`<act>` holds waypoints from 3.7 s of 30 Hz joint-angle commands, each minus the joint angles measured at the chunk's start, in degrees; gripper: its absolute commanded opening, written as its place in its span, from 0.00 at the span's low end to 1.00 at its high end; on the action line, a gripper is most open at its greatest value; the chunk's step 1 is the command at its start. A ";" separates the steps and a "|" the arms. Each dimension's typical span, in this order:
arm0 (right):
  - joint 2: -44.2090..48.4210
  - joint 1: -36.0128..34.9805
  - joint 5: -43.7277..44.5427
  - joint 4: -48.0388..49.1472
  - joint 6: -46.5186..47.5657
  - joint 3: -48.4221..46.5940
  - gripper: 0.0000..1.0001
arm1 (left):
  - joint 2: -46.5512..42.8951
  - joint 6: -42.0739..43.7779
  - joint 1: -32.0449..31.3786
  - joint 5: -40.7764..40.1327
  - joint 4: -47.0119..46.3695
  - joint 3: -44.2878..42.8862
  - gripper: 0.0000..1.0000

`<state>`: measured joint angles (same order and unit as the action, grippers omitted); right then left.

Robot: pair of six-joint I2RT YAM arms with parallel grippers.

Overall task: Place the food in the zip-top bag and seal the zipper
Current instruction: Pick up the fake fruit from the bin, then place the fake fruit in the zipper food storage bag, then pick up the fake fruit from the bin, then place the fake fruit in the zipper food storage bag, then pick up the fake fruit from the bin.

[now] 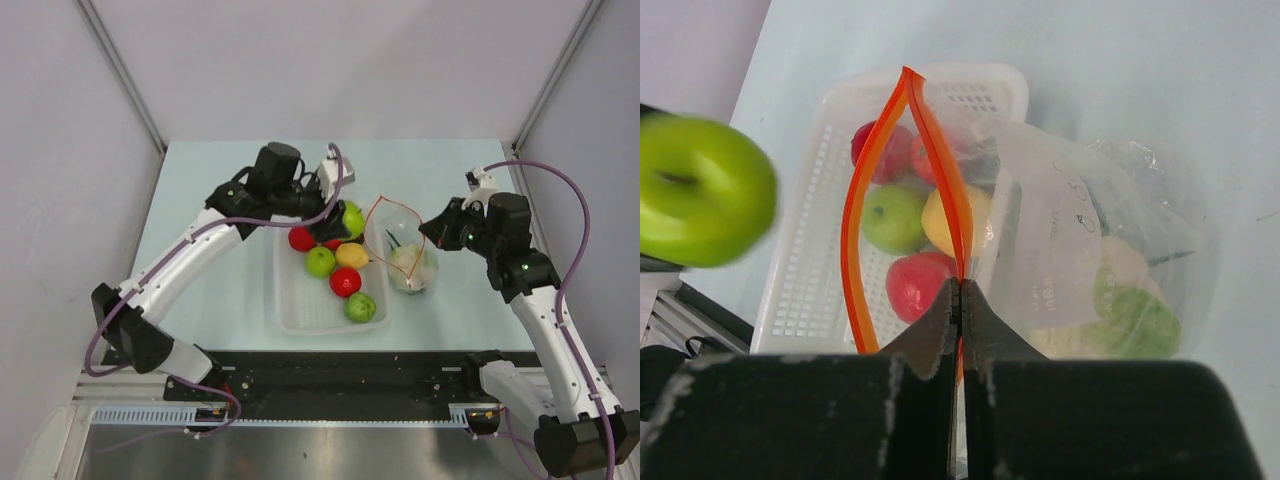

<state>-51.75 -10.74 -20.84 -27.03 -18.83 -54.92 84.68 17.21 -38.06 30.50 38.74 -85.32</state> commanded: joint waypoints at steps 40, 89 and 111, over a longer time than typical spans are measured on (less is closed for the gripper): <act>0.59 4.50 -2.71 3.30 -1.03 -0.10 0.00 | 9.71 -1.74 5.63 -22.86 -14.92 13.43 0.88; 1.03 4.59 -3.77 4.17 -1.38 0.51 0.00 | 16.30 -18.98 -11.86 -8.62 -8.52 -16.98 0.68; 1.65 4.94 -2.98 2.51 -0.51 0.51 0.00 | 14.80 -27.85 2.03 -17.05 -23.62 6.22 0.85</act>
<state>-51.16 -6.11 -23.83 -25.47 -19.84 -54.22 94.74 -9.15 -35.79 15.11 16.71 -79.35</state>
